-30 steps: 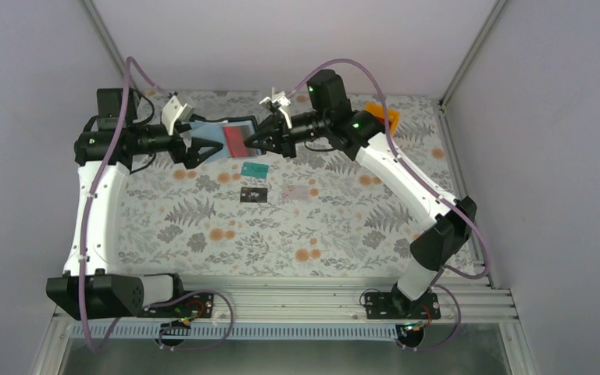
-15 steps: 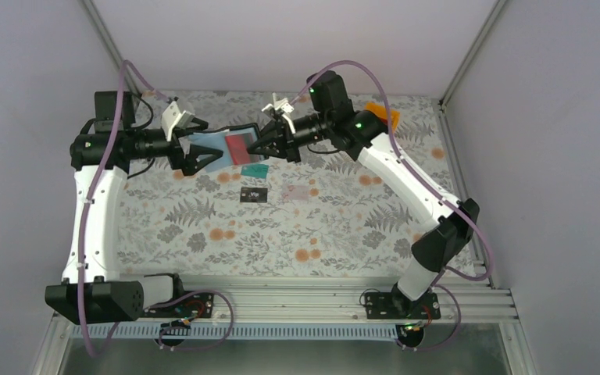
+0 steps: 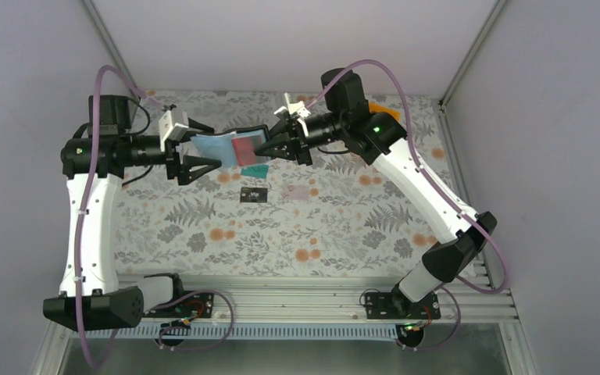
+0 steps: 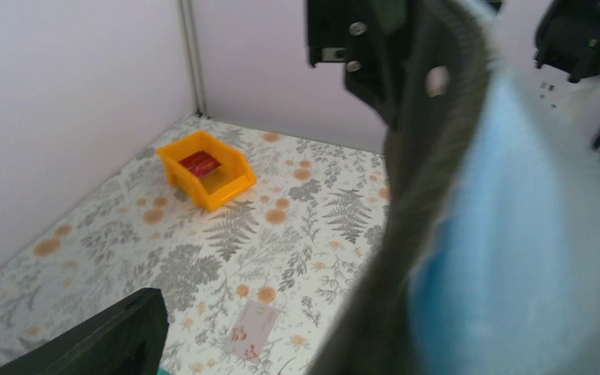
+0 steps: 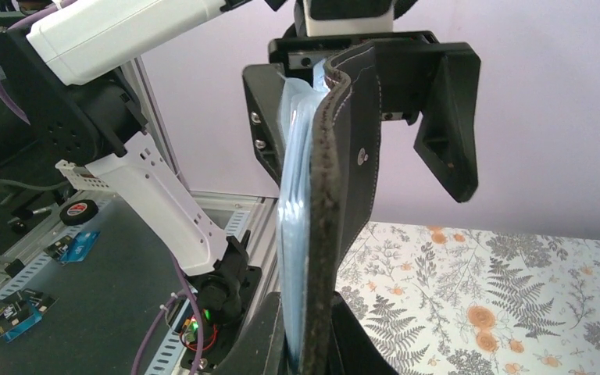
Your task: Take the credit cards out of the card holder
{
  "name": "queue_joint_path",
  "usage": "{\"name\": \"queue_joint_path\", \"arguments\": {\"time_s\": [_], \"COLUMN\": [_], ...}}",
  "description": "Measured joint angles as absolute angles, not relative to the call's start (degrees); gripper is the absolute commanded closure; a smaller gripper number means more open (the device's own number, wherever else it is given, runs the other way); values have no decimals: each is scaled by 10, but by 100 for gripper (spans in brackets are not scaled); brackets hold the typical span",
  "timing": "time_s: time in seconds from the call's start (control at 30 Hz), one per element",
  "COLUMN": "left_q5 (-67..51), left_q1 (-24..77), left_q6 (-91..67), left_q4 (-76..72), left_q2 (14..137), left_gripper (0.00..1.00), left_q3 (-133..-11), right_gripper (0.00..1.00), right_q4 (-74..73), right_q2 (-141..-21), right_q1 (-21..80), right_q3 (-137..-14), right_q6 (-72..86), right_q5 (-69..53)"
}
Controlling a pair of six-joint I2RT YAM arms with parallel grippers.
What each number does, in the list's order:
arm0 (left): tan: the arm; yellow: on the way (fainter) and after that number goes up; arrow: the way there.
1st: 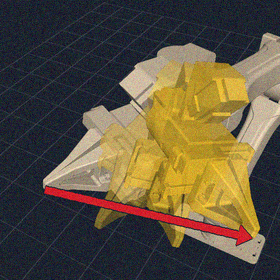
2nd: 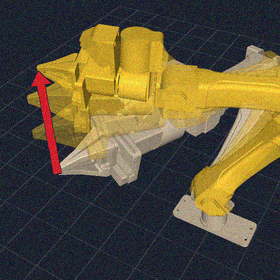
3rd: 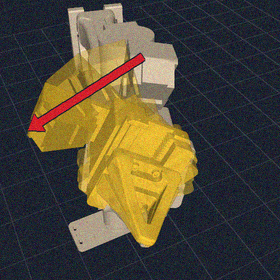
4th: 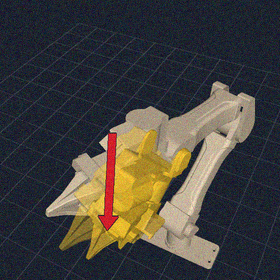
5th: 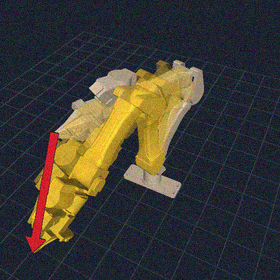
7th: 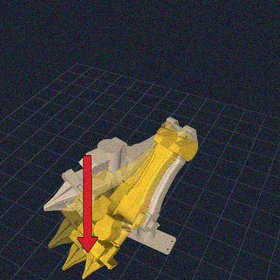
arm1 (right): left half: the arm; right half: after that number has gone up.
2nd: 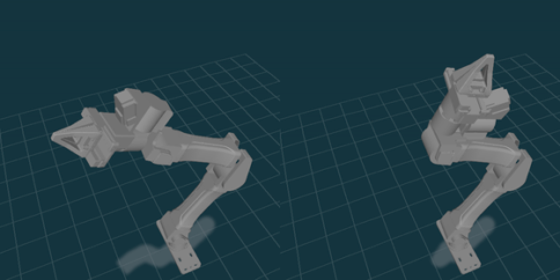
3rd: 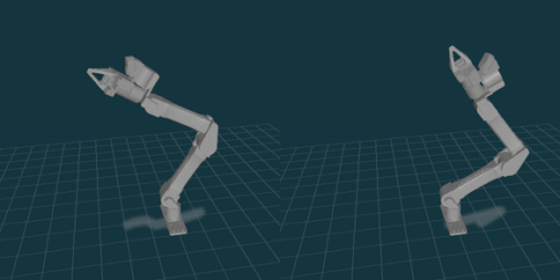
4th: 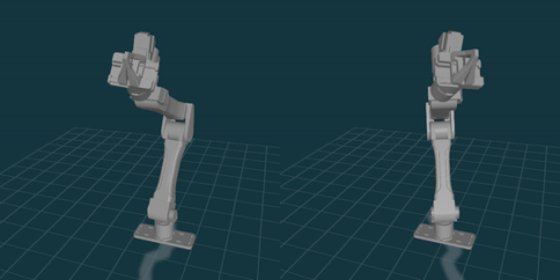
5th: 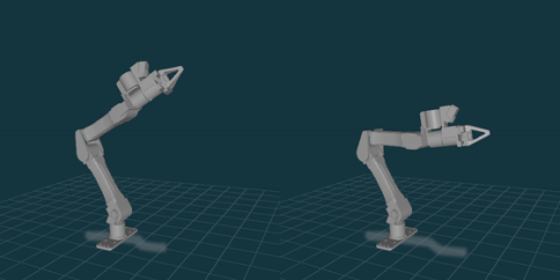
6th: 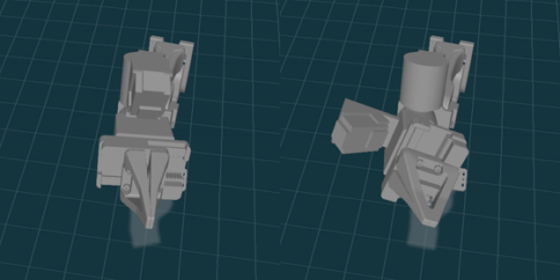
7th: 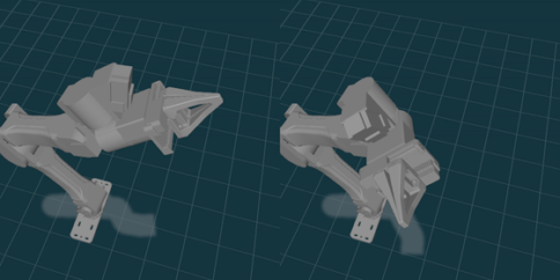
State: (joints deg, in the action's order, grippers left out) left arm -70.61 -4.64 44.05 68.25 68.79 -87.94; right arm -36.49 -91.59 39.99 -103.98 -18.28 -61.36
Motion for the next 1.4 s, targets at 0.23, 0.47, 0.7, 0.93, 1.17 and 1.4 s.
{"name": "queue_joint_path", "arguments": {"time_s": [0.23, 0.47, 0.7, 0.93, 1.17, 1.4], "left_q5": [-760, -773, -770, -750, -671, -598], "left_q1": [-46, -46, -47, -47, -47, -48], "left_q6": [514, 503, 470, 420, 328, 281], "left_q4": [747, 745, 716, 673, 608, 589], "left_q2": [682, 684, 688, 687, 688, 693], "left_gripper": [16, 43, 97, 98, 98, 98], "left_q3": [-894, -894, -888, -878, -870, -898], "right_gripper": [94, 94, 93, 52, 40, 30], "right_q4": [-365, -362, -362, -341, -288, -242], "right_q2": [-916, -920, -928, -928, -901, -865], "right_q1": [400, 400, 399, 385, 320, 323], "right_q3": [-1040, -1044, -1048, -1040, -961, -947], "right_q6": [-180, -170, -170, -144, -100, -67], "right_q5": [-615, -615, -610, -593, -567, -558]}}
